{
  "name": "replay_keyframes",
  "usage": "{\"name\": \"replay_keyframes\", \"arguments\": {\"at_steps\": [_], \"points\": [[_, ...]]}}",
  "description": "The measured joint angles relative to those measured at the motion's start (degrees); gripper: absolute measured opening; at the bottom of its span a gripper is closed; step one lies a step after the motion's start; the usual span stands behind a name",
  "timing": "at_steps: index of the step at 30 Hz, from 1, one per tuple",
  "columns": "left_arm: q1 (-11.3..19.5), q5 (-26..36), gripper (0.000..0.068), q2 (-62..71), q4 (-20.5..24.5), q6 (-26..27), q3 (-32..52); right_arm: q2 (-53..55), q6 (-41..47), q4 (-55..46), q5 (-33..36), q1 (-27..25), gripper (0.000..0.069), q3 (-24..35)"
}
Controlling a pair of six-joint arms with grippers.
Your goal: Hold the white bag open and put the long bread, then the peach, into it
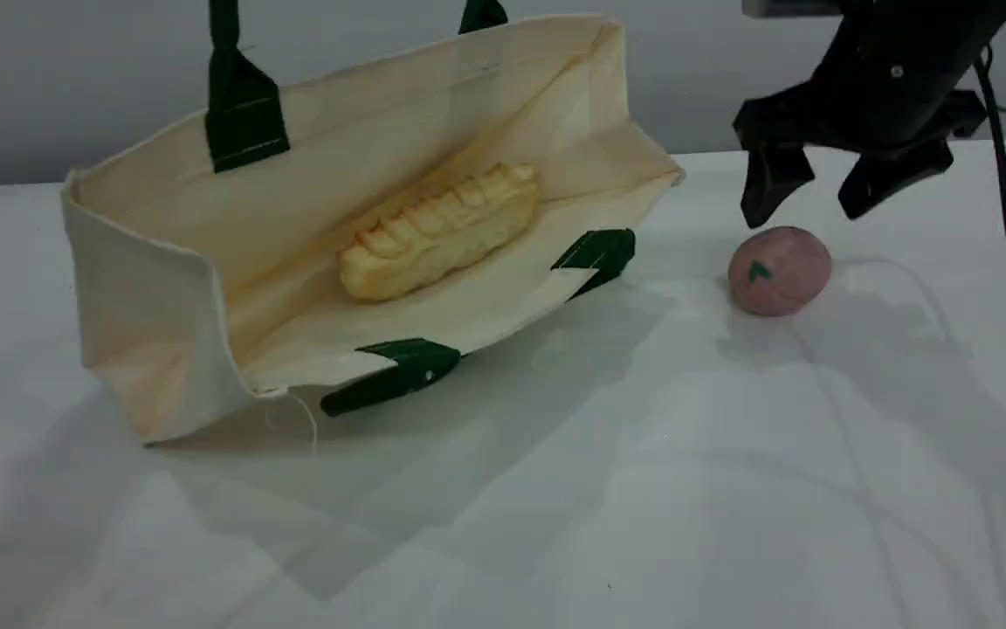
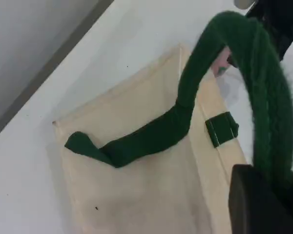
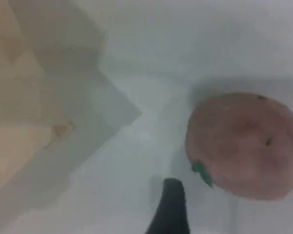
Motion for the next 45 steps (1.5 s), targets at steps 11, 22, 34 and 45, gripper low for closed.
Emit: {"name": "replay_keyframes", "arguments": {"at_steps": [11,22,34,45], "points": [[0.0,0.0,0.0089,0.0,0.0,0.0,0.0,4.8,0.2,0.8,-1.8,0.0,0.0579,-2.4],[0.0,0.0,0.0089,0.0,-0.1,0.0,0.0,8.6,0.3,0.3,-2.1,-0.1,0.0579,-4.0],[0.0,0.0,0.0089,0.0,0.0,0.0,0.0,8.9,-0.1,-1.6,-3.4,0.0,0.0293,-4.1],[0.0,0.0,0.0089,0.0,0.0,0.0,0.0,6.8,0.0,-5.3,1.5,0.0,0.0197,-3.9]]}}
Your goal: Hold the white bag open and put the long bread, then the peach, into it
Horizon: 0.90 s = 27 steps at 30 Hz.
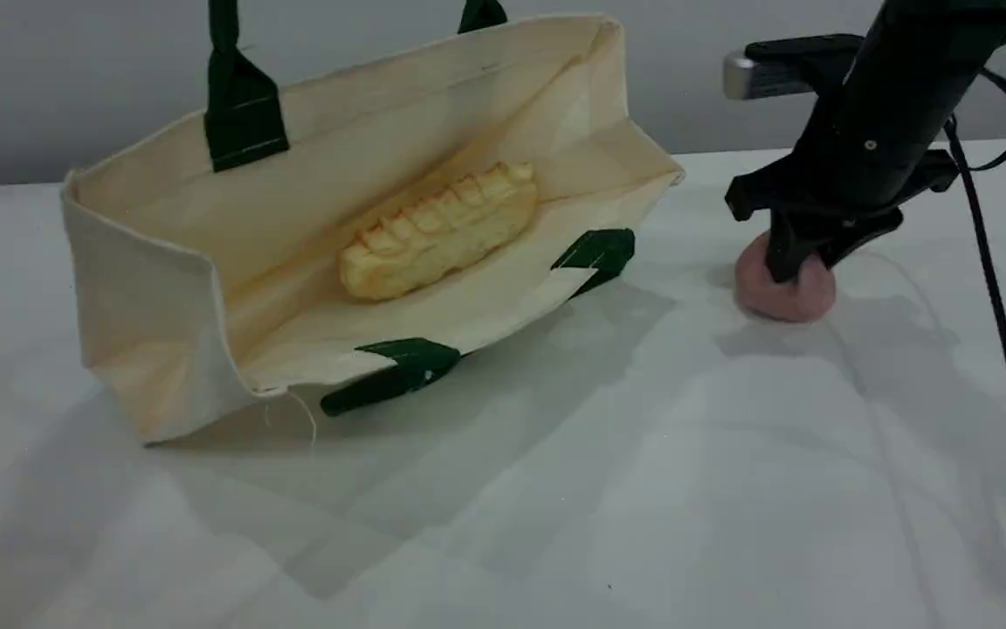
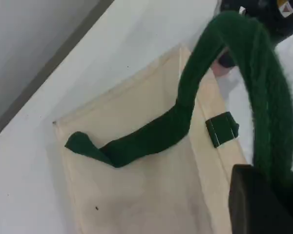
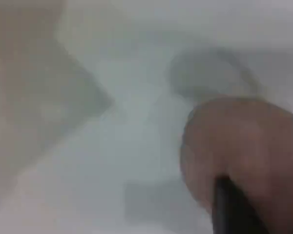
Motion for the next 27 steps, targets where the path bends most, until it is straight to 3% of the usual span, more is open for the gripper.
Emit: {"name": "replay_keyframes", "arguments": {"at_steps": [16,21,27], "points": [[0.1,0.0,0.0089,0.0,0.0,1.1,0.0,-16.9,2.5,-0.1,9.9,0.0,0.0191,1.5],[0.1,0.0,0.0089,0.0,0.0,1.1,0.0,-23.6,1.9,1.9,5.9,1.4,0.0191,7.8],[0.1,0.0,0.0089,0.0,0.0,1.1,0.0,-32.1,1.9,6.2,-3.3,7.6,0.0191,18.4]]}}
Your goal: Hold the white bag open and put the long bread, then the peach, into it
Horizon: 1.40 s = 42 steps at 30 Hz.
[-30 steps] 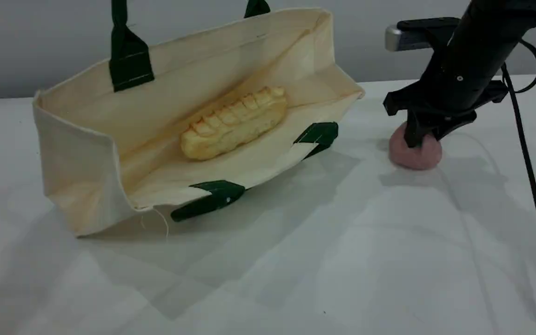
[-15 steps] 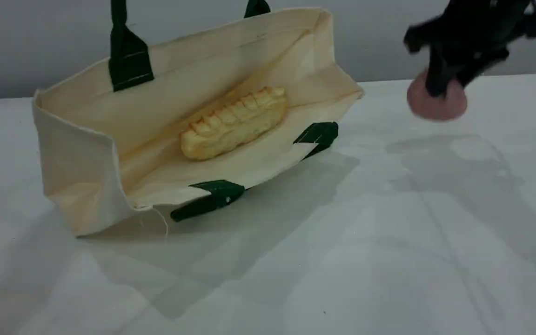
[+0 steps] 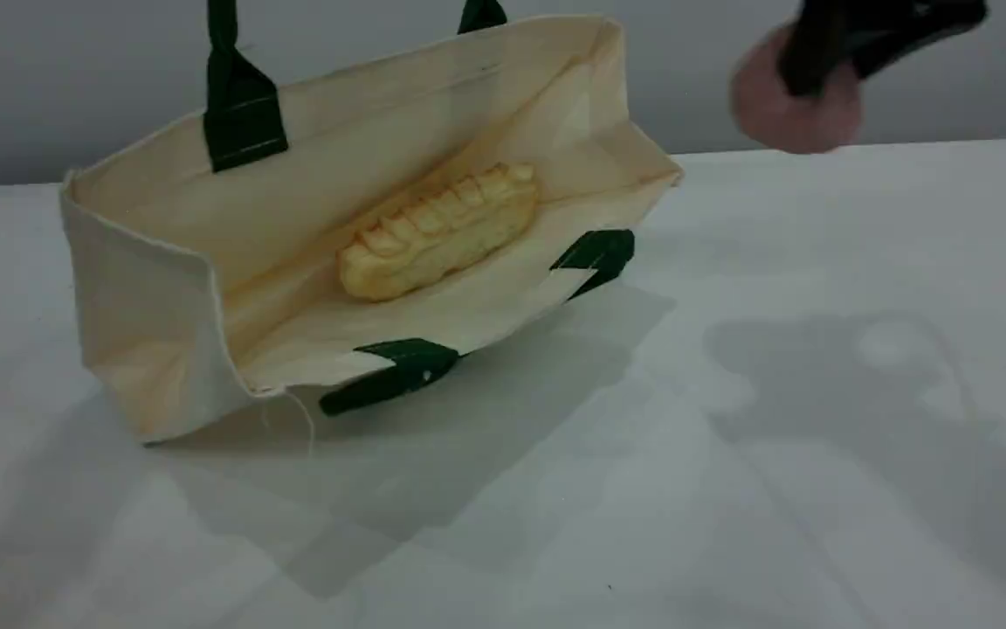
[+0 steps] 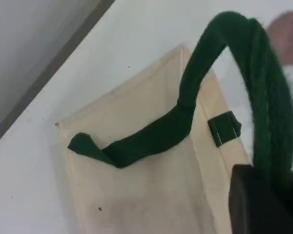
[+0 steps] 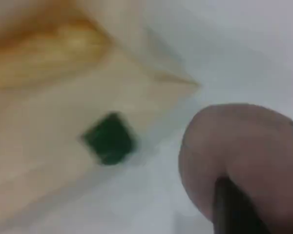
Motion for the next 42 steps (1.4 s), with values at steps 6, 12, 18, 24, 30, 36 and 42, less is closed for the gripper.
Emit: {"name": "replay_keyframes", "arguments": {"at_steps": [6,12,18,24,30,36,42], "points": [[0.0,0.0,0.0089,0.0,-0.1,0.0,0.0,-1.1,0.0,1.8,-9.1,10.3,0.0191,4.6],[0.0,0.0,0.0089,0.0,-0.1,0.0,0.0,1.4,0.0,2.0,-18.3,18.8,0.0191,4.6],[0.0,0.0,0.0089,0.0,-0.2,-1.3,0.0,7.3,-0.5,1.5,-27.6,23.2,0.0191,4.5],[0.0,0.0,0.0089,0.0,-0.2,-1.4,0.0,14.8,-0.7,1.5,-37.3,23.3,0.0191,4.4],[0.0,0.0,0.0089,0.0,-0.4,-1.4,0.0,21.1,-0.5,1.3,-41.2,23.3,0.0191,1.2],[0.0,0.0,0.0089,0.0,-0.4,-1.3,0.0,22.8,-0.5,1.3,-40.4,23.3,0.0191,-2.1],[0.0,0.0,0.0089,0.0,-0.4,-1.3,0.0,23.1,-0.3,1.3,-39.9,23.3,0.0197,-2.0]]}}
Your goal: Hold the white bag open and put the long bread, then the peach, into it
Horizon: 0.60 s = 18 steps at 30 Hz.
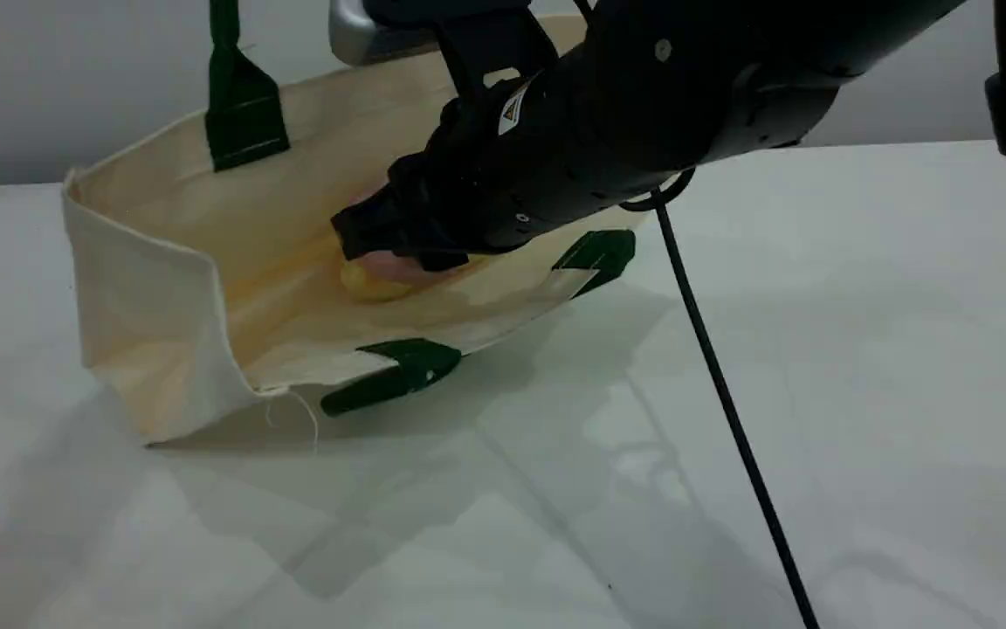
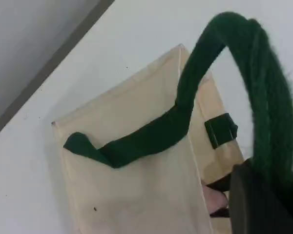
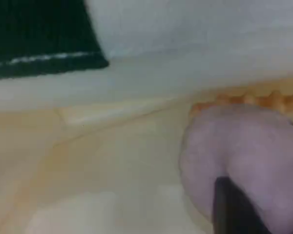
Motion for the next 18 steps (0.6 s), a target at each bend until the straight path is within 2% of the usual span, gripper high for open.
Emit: {"name": "replay_keyframes", "arguments": {"at_steps": [2,7,11,13,18], "points": [[0.0,0.0,0.0089,0.0,0.0,0.0,0.0,0.0,0.4,0.0,0.3,0.0,0.0239,0.0],[0.0,0.0,0.0089,0.0,0.0,0.0,0.0,0.0,0.5,3.2,0.9,0.0,0.0454,0.0],[0.0,0.0,0.0089,0.0,0.1,0.0,0.0,-0.3,0.3,4.0,1.3,0.0,0.0590,0.1],[0.0,0.0,0.0089,0.0,0.2,0.0,0.0,-0.4,0.1,4.0,2.4,-0.2,0.0611,0.1],[0.0,0.0,0.0089,0.0,0.4,0.0,0.0,-0.6,-1.7,3.6,5.8,-1.2,0.0610,0.1]]}}
